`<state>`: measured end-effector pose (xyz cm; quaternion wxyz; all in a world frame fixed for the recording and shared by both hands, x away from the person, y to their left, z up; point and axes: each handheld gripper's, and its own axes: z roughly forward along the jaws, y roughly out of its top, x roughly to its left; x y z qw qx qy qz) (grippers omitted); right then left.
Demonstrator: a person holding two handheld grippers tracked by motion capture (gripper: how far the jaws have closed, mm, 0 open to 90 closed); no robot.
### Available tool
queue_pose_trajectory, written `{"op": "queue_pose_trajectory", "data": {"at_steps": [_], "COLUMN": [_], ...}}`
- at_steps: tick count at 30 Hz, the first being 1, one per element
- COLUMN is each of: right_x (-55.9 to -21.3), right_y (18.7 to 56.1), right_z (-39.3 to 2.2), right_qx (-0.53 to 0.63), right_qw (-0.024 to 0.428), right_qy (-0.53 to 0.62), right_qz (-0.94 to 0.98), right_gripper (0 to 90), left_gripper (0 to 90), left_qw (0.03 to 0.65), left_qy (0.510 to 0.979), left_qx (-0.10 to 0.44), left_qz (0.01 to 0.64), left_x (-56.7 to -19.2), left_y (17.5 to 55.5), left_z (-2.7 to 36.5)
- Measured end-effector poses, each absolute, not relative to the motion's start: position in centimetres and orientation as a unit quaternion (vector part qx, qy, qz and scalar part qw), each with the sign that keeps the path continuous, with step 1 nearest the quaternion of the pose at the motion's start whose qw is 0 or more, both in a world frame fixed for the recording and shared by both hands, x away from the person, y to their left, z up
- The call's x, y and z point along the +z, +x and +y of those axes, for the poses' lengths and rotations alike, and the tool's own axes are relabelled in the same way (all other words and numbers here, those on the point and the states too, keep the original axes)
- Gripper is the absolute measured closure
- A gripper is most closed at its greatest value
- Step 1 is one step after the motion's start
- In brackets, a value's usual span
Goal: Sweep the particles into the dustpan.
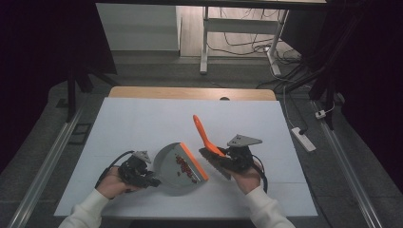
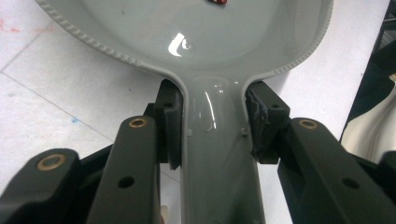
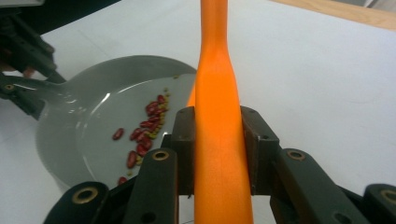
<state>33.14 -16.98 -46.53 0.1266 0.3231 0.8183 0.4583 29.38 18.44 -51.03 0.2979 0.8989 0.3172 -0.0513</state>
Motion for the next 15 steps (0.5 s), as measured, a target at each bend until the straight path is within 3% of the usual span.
{"op": "queue_pose_trajectory", "data": {"at_steps": [15], "right_x": [-46.3], "right_y": [33.2], "right_z": [-18.6], "right_qx": [0.449], "right_qw": [0.142], "right_qy": [0.326], "right_qz": [0.82], "right_gripper": [70.0], "left_gripper": [61.4], "left_qw": [0.341], "left_qy": [0.863], "left_qx": [-0.028], "left_qz": [0.371], "left_x": [-50.6], "left_y": [30.1], "left_z": [20.4]}}
